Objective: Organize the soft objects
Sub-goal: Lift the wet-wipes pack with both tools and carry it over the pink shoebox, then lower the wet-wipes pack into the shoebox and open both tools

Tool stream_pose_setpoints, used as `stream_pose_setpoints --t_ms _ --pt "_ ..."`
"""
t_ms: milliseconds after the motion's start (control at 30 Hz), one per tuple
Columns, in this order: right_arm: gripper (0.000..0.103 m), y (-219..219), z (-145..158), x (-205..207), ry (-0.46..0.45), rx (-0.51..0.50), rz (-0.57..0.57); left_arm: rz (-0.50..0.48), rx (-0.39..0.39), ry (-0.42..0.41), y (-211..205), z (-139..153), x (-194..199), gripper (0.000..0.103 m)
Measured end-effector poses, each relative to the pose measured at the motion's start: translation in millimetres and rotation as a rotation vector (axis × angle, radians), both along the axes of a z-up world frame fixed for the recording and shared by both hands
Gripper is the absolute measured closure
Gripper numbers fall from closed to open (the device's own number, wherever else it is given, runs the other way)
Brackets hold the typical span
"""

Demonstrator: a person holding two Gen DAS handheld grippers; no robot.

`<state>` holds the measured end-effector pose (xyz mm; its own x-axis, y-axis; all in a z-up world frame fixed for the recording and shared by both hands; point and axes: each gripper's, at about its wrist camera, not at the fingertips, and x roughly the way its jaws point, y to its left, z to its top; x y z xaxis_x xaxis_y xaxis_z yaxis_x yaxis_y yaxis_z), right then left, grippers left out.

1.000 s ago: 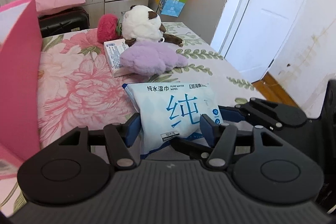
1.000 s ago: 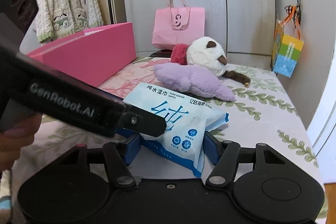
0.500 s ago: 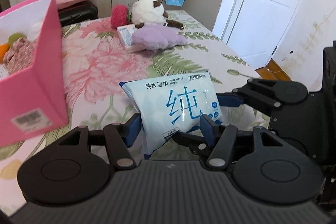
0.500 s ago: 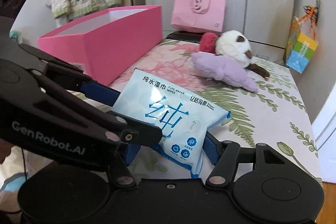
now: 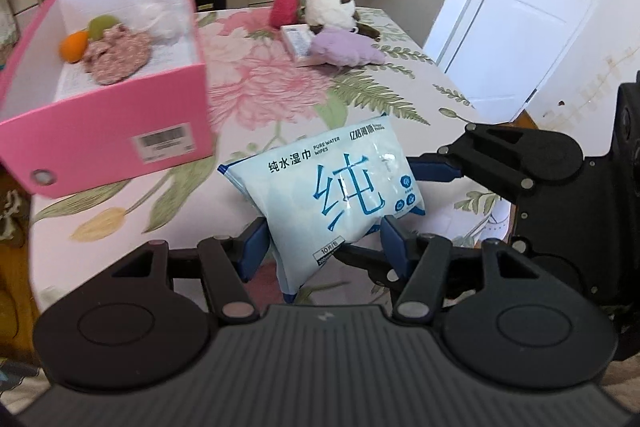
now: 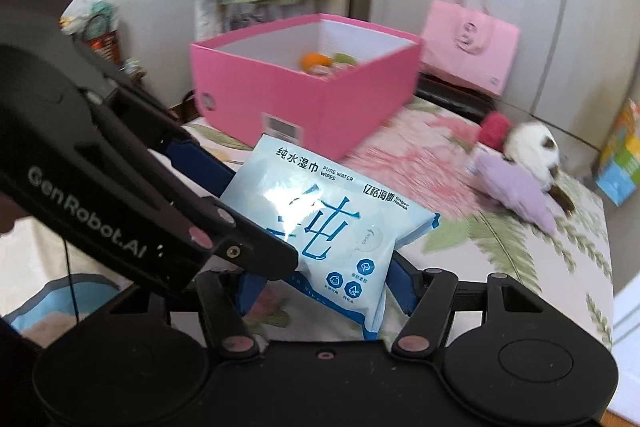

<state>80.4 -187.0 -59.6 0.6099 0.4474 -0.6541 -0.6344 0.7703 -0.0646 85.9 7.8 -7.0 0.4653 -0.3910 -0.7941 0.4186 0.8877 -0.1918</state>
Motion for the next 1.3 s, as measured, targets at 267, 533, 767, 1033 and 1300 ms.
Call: stream_pose_setpoints --t_ms 267,533,767,1033,1300 --pt "0.033 33 35 -4 -0.047 0.044 0.089 0.064 -0.043 -0.026 53 34 -7 0.044" --pt "0.031 62 56 25 -0.117 0.124 0.123 0.141 -0.086 -0.161 89 56 11 0.044" --pt "0.029 77 72 64 -0.184 0.183 0.107 0.179 -0.115 -0.249 109 72 50 0.044" --pt "0.027 97 68 133 -0.142 0.186 0.089 0.249 -0.170 -0.197 130 54 126 0.044" --pt "0.027 120 43 178 -0.029 0.152 0.082 0.269 -0.158 -0.123 141 18 169 0.044"
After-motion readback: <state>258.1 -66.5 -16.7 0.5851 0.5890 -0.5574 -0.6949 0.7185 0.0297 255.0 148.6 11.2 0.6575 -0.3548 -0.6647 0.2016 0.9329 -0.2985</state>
